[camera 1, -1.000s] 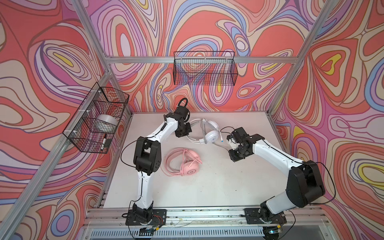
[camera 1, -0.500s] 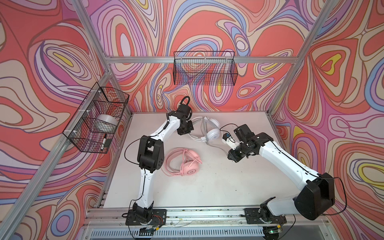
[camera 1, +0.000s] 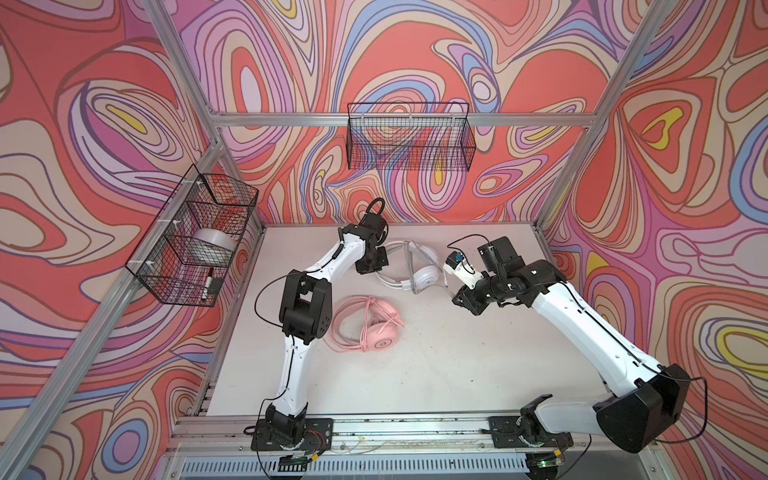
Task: Wrap the headphones
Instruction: 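Lift the plug end up toward the white headset band with the right gripper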
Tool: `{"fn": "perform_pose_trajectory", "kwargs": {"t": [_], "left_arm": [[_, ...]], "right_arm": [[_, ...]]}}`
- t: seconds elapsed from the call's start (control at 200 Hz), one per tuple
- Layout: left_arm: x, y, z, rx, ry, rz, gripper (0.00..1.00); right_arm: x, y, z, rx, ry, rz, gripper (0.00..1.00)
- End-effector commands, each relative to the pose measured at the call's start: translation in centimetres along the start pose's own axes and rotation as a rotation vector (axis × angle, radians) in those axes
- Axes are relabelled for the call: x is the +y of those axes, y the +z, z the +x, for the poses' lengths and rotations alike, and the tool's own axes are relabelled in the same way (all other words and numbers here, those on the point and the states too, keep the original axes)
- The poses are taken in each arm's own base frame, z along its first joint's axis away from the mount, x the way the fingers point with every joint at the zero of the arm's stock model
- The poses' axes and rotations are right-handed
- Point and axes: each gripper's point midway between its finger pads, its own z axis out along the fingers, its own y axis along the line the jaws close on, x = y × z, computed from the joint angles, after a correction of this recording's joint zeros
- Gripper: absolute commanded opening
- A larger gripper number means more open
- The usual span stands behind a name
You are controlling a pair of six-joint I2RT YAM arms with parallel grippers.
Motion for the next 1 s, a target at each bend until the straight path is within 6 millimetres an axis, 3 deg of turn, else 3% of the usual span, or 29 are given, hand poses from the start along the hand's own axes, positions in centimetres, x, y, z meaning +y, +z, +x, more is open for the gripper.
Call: {"fn": "perform_pose_trajectory", "kwargs": {"t": [0.0,0.225,0.621,0.997], "left_arm": [[-0.6,-0.4,-0.4,-0.016,0.015,0.002,0.00],[-1.3,-0.5,0.2,-0.022,0.053,-0.004,0.00],[-2.9,-1.4,2.0,0.005,0.149,0.043,0.00],[-3.5,-1.5,4.6,0.080,0.226,0.060,0.00]], "right_arm": [[0.9,-1.8,-2.3,-0.095,-0.068,-0.023,0.00],[0.6,-2.3,-5.6,-0.174,-0.101,-0.026,0.00],[-2.0,1.9,-8.2,-0.116,-0.094,-0.006,0.00],[-7.3,4.6,-9.9,-0.102,-0.054,-0.006,0.00]]}}
